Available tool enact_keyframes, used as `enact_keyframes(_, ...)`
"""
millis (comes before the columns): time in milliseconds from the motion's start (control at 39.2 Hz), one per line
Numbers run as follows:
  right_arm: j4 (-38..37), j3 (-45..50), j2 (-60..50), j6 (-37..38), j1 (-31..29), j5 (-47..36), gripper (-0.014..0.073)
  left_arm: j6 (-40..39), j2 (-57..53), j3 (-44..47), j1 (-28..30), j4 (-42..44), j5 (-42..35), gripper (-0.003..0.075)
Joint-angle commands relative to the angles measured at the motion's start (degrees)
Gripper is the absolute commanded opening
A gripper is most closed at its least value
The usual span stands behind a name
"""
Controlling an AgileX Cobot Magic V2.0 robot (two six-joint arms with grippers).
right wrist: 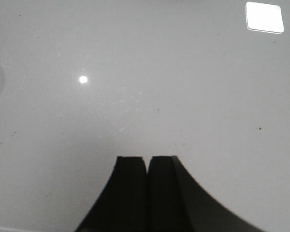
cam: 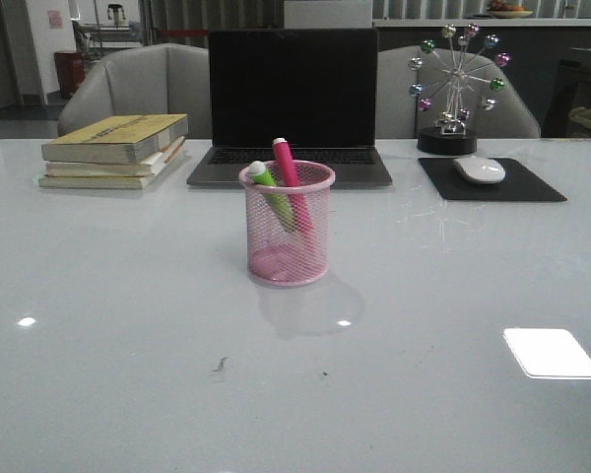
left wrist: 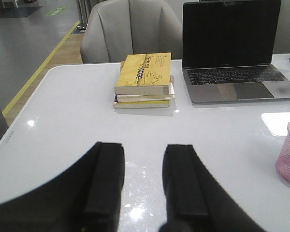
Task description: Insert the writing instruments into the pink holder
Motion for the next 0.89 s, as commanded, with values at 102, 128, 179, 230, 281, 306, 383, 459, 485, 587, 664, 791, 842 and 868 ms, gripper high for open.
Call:
enact_keyframes(102, -0.3, -1.6, -0.5, -0.5, 0.0, -3.3, 0.0028, 0.0, 0.0, -1.8, 0.0, -0.5, -4.5, 0.0276)
enact_keyframes(128, -0.3, -1.6, -0.5, -0.5, 0.0, -3.3, 0.0028, 0.0, 0.0, -1.8, 0.0, -0.5, -4.5, 0.0276)
enact_keyframes(179, -0.3, -1.6, -0.5, -0.5, 0.0, -3.3, 0.0028, 0.0, 0.0, -1.8, 0.0, -0.5, -4.5, 0.0276)
enact_keyframes(230, -0.3, -1.6, -0.5, -0.5, 0.0, -3.3, 0.0028, 0.0, 0.0, -1.8, 0.0, -0.5, -4.5, 0.0276)
enact_keyframes(281, -0.3, -1.6, -0.5, -0.5, 0.0, -3.3, 0.0028, 0.0, 0.0, -1.8, 0.0, -0.5, -4.5, 0.0276)
enact_keyframes(306, -0.3, -1.6, -0.5, -0.5, 0.0, -3.3, 0.0028, 0.0, 0.0, -1.8, 0.0, -0.5, -4.5, 0.0276)
enact_keyframes(383, -0.3, -1.6, -0.5, -0.5, 0.0, -3.3, 0.0028, 0.0, 0.0, -1.8, 0.0, -0.5, -4.5, 0.0276)
enact_keyframes(459, -0.3, -1.6, -0.5, -0.5, 0.0, -3.3, 0.0028, 0.0, 0.0, -1.7, 0.0, -0.5, -4.5, 0.0259)
enact_keyframes(485, -0.3, -1.6, -0.5, -0.5, 0.0, -3.3, 0.0028, 0.0, 0.0, -1.7, 0.0, -0.5, -4.5, 0.0251)
enact_keyframes(587, -0.3, -1.6, -0.5, -0.5, 0.0, -3.3, 0.0028, 0.0, 0.0, -1.7, 0.0, -0.5, -4.5, 0.0204)
enact_keyframes(664, -0.3, -1.6, -0.5, -0.5, 0.0, -3.3, 0.0028, 0.0, 0.0, -1.7, 0.0, -0.5, -4.5, 0.0169)
enact_keyframes(791, -0.2, -1.5, -0.9, -0.5, 0.0, -5.7, 0.0028, 0.0, 0.0, -1.7, 0.0, -0.5, -4.5, 0.0122)
enact_keyframes(842, -0.2, -1.3, -1.6, -0.5, 0.0, -9.4, 0.0028, 0.0, 0.0, -1.7, 0.0, -0.5, -4.5, 0.0109)
enact_keyframes(868, -0.2, -1.1, -1.9, -0.5, 0.0, -12.0, 0.0028, 0.0, 0.0, -1.7, 0.0, -0.5, -4.5, 0.0104)
